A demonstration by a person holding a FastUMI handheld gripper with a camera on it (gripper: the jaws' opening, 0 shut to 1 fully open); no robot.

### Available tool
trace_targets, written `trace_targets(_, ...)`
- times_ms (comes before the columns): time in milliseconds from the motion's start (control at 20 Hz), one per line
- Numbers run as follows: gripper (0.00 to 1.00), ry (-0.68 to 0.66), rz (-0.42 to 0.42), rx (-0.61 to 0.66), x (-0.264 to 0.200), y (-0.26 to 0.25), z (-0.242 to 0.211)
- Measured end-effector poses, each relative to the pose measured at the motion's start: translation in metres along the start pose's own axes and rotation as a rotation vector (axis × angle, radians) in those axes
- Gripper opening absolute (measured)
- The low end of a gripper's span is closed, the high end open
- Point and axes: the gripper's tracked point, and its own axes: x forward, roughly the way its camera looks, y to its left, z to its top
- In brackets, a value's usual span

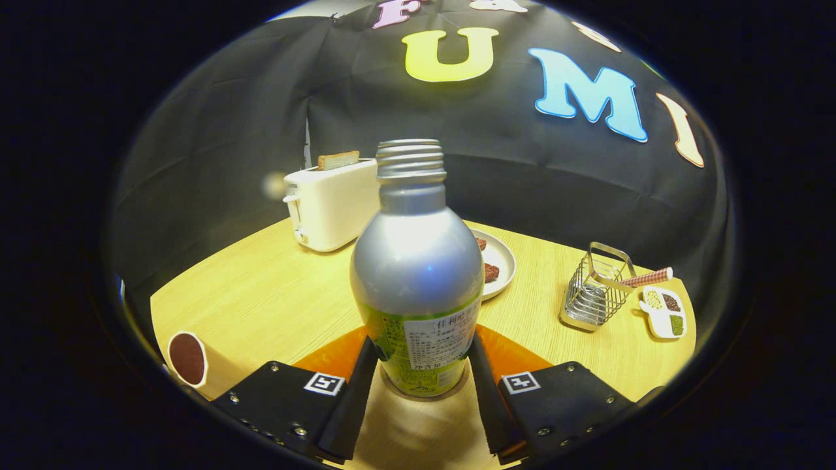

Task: Take the bottle from table, then pour the juice into the cup, finally place the bottle on the coaster

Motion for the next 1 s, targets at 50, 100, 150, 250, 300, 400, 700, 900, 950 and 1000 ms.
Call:
trace_targets(50, 0.73, -0.003, -0.002, 0.005, 0.003, -0.001, 0.0)
trace_targets(100, 0.73, -0.003, -0.003, 0.007, 0.005, -0.002, -0.002)
trace_targets(150, 0.75, -0.003, -0.003, 0.007, 0.008, -0.003, -0.003)
trace_targets(250, 0.75, -0.006, -0.003, 0.002, 0.013, -0.004, -0.004)
trace_targets(300, 0.75, -0.01, -0.005, -0.002, 0.014, -0.005, -0.005)
trace_targets(400, 0.75, -0.019, -0.003, -0.001, 0.019, -0.004, -0.005)
trace_targets(700, 0.77, -0.022, -0.004, 0.011, 0.024, -0.005, -0.007)
trace_targets(900, 0.8, -0.016, -0.01, 0.011, 0.023, -0.006, -0.009)
trace_targets(950, 0.8, -0.013, -0.013, 0.01, 0.023, -0.006, -0.01)
trace_targets(1000, 0.8, -0.01, -0.015, 0.01, 0.021, -0.006, -0.012)
